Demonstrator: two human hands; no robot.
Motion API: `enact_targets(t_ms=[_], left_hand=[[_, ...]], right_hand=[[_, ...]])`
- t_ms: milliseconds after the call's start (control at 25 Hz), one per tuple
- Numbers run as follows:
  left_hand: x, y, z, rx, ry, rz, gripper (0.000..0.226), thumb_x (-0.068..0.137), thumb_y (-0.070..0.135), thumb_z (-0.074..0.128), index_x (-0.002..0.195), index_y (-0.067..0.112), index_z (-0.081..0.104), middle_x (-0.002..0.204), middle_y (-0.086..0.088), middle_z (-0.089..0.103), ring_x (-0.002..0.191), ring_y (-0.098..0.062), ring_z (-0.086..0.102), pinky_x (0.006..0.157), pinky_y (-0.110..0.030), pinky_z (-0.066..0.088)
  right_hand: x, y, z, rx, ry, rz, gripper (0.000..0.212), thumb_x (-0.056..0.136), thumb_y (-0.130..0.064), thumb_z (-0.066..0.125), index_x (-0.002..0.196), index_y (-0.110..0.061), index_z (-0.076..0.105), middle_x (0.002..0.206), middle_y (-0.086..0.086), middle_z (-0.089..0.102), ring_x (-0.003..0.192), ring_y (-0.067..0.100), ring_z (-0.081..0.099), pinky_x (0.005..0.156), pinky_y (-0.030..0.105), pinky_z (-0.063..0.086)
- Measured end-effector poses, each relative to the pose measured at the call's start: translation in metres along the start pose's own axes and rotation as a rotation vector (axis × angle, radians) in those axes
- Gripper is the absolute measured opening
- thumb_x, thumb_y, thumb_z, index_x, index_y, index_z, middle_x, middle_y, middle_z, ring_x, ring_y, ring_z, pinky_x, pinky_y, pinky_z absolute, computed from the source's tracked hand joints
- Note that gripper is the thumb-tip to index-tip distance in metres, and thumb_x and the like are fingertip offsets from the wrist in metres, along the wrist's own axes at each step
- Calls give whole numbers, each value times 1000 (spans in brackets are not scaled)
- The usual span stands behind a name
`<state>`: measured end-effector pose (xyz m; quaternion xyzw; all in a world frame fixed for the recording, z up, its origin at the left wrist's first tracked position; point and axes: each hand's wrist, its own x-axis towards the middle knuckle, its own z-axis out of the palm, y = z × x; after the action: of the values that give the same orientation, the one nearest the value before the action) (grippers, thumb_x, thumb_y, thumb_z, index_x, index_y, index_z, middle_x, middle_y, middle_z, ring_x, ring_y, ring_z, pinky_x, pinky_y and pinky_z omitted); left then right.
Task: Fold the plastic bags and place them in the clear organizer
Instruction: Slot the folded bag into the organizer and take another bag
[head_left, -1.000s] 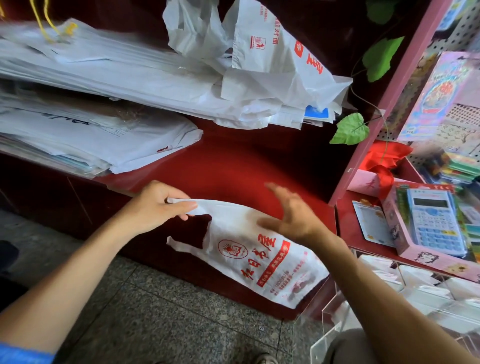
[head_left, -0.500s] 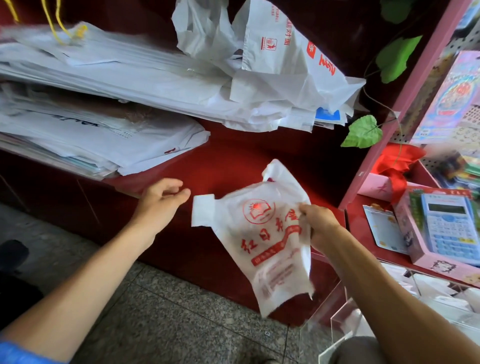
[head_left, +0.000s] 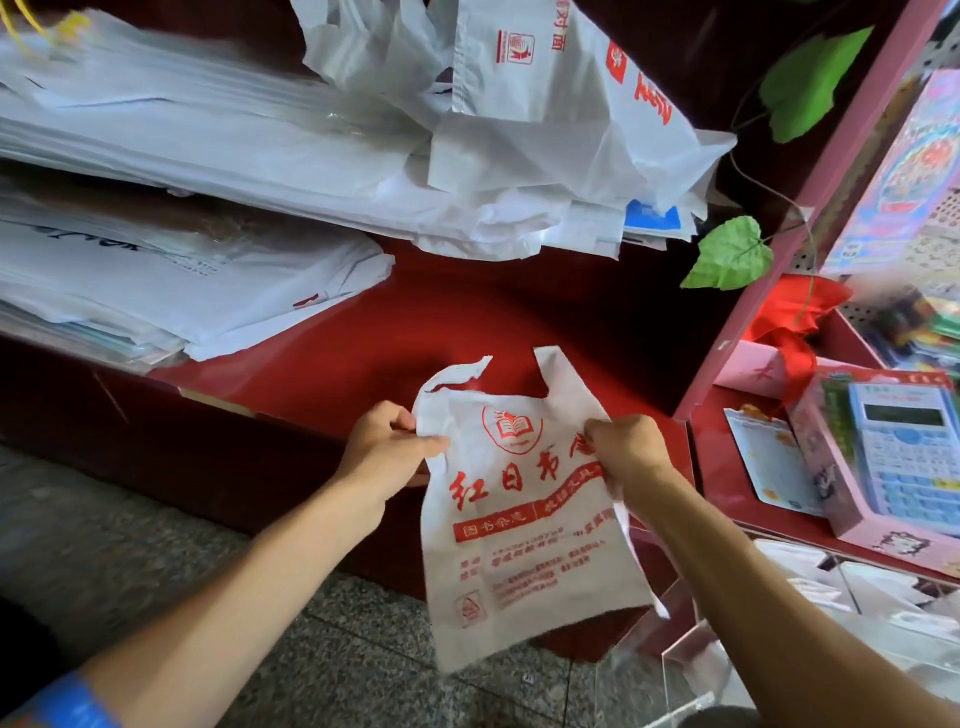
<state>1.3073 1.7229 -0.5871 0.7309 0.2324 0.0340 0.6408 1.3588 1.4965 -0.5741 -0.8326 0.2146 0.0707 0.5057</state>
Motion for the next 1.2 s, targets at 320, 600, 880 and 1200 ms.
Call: enact_targets(t_ms=[320,600,880,1200], left_hand=[[51,5,0,121,202,136,21,81,0,53,76,20,54,84,-10,62,69,-26,55,56,-28,40],[60,13,8,330,162,237,28,96,12,57,123,12,65,120,-6,61,103,-25,60,89,-32,48],[12,10,28,985,-67,732,13,93,20,56,85,23,66,87,10,68,72,-10,64,64,-26,50],[-31,16,44,1158,-236,927,52,97,53,47,57,19,45,52,8,45,52,-11,46,60,-23,35]], right_hand=[[19,2,-2,-242,86,-102,7,85,-18,60,87,-14,65,77,2,73,65,22,72,65,40,62],[21,6,-9,-228,165,-226,51,87,-11,55,136,-18,43,91,0,62,78,21,63,63,31,53],[6,8,-9,-328,93,-687,20,86,-12,63,105,-14,68,102,0,68,90,19,67,74,35,58],[7,30,-19,-784,-241,-681,46,94,-37,55,138,-25,50,150,-5,41,142,25,32,117,44,24]])
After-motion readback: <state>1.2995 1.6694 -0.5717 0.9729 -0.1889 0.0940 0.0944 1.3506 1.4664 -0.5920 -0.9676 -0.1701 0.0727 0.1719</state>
